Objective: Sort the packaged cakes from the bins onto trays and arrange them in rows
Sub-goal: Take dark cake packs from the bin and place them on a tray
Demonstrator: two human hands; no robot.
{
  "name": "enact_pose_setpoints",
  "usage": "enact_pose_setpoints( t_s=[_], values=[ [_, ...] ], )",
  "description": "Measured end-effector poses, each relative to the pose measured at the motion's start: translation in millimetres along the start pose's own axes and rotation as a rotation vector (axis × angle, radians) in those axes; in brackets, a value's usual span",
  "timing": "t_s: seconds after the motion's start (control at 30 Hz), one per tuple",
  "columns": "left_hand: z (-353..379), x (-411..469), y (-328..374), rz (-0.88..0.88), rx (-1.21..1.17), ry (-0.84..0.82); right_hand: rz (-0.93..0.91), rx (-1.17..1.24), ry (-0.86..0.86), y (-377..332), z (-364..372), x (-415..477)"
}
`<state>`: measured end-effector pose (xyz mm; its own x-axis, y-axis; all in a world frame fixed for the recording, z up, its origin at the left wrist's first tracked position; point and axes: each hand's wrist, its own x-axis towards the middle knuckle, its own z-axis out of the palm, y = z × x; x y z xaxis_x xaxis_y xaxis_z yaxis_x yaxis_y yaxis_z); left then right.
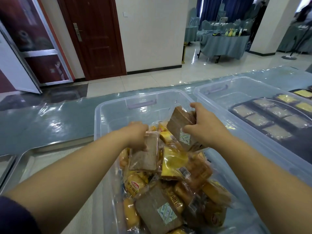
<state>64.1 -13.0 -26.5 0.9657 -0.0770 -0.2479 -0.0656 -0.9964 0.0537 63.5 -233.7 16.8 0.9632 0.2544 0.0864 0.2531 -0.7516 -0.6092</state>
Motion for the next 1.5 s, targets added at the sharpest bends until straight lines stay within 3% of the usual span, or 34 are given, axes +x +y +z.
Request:
enact_pose_setpoints(
  t_s=[0.13, 0.23, 0.33, 0.43, 0.57, 0.63, 0.8, 0.97, 1.2, 1.5],
  values=[
    [-10, -16, -2, -0.046, -0.139, 0.115, 0.015, -0.033, 0.019, -1, 0, -1],
    [-24, -32, -11, -0.084, -0.358, 0.341, 0.013, -0.078, 0.040, -3, 0, -1],
    [-38, -53, -9, -0.032, -0.624, 0.413, 0.000, -0.158, 0.058, -7, 0, -3],
    [-40, -75, 3, 0.096, -0.669, 0.263, -0.030, -0.216, 0.073, -10, 0, -5],
    [-26, -87, 24, 0.229, -0.438, -0.139, -0.079, -0.248, 0.080, -12, -2, -9],
    [-11, -86, 35, 0.235, -0.310, -0.264, -0.093, -0.242, 0.083, -13, -2, -10],
    [19, -85, 47, 0.173, 0.007, -0.420, -0.087, -0.249, 0.040, -12, 1, -9],
    [21, -84, 57, 0.214, 0.009, -0.513, -0.094, -0.282, 0.018, -12, 2, -7],
    [9, -92, 47, 0.228, -0.217, -0.356, -0.121, -0.264, 0.014, -18, -2, -13],
    [-31, -143, 18, 0.111, -0.906, 0.317, -0.199, 0.033, 0.274, -40, -24, -25]
  ],
)
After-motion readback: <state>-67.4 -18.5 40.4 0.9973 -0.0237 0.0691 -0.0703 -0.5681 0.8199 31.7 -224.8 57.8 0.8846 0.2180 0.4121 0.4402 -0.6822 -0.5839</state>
